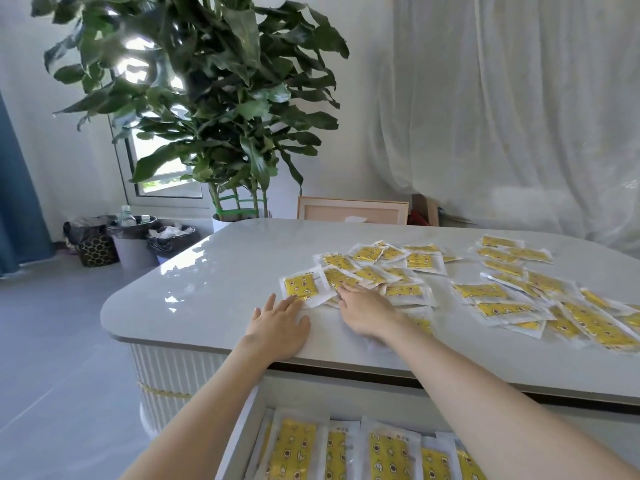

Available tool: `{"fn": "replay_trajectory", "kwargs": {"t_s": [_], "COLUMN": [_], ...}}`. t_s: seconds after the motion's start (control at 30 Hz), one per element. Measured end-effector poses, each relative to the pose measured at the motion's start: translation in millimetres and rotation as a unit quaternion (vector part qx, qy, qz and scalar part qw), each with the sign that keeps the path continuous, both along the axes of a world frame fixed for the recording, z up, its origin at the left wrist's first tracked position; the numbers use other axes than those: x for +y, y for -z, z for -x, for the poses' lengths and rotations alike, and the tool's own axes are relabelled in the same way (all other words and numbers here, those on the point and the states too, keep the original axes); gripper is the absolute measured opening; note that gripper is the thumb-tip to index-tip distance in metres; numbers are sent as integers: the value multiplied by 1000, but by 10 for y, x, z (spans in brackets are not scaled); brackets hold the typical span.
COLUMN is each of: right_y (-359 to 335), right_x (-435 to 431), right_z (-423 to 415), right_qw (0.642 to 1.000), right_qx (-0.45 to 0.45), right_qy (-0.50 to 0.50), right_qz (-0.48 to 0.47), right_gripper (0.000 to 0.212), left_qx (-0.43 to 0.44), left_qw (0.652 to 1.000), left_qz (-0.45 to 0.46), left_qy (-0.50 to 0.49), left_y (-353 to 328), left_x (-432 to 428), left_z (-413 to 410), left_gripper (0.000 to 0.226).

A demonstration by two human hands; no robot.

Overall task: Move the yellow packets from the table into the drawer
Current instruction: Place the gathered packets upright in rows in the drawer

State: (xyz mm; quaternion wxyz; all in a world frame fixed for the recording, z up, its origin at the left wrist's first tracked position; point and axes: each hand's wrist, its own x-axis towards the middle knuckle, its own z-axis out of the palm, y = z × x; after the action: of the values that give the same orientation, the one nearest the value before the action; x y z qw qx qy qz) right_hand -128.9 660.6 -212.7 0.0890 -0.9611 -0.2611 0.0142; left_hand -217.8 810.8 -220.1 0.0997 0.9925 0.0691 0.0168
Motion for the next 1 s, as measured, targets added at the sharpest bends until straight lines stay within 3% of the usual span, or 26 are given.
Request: {"fn": "replay_trajectory", "kwargs": {"t_s": [0.3, 0.43, 0.5, 0.57, 0.67, 0.77, 0.87, 1.0], "right_y": [-30, -160, -236, -298, -339, -308, -262, -208], "right_x": [58, -22, -61, -73, -69, -30, 54, 232], "right_z": [304, 524, 637, 691, 725, 660, 559, 425], "right_qw": [998, 997, 998, 998, 993, 985, 979, 982], "right_qx": [9, 16, 19, 23, 31, 58, 109, 92], "right_qy": [-58, -51, -41, -29, 3, 38, 89, 131], "right_qz": [-5, -52, -47, -48, -116, -160, -145, -96], "right_gripper": [51, 51, 49, 40, 41, 35, 56, 94], "left_qx": [31, 25, 14, -16, -82, -127, -132, -103], "left_qw": [999, 996, 993, 991, 988, 976, 949, 951], "left_qz": [-20, -18, -65, -67, -21, 122, 243, 212], "left_qy": [-27, -84, -95, -116, -132, -130, -150, -200], "left_y": [-75, -194, -245, -257, -226, -164, -112, -64], "left_x": [268, 242, 218, 213, 254, 323, 373, 375], "left_z": [347, 511, 594, 666, 714, 676, 543, 354], "left_gripper": [43, 34, 31, 30, 26, 30, 48, 73]}}
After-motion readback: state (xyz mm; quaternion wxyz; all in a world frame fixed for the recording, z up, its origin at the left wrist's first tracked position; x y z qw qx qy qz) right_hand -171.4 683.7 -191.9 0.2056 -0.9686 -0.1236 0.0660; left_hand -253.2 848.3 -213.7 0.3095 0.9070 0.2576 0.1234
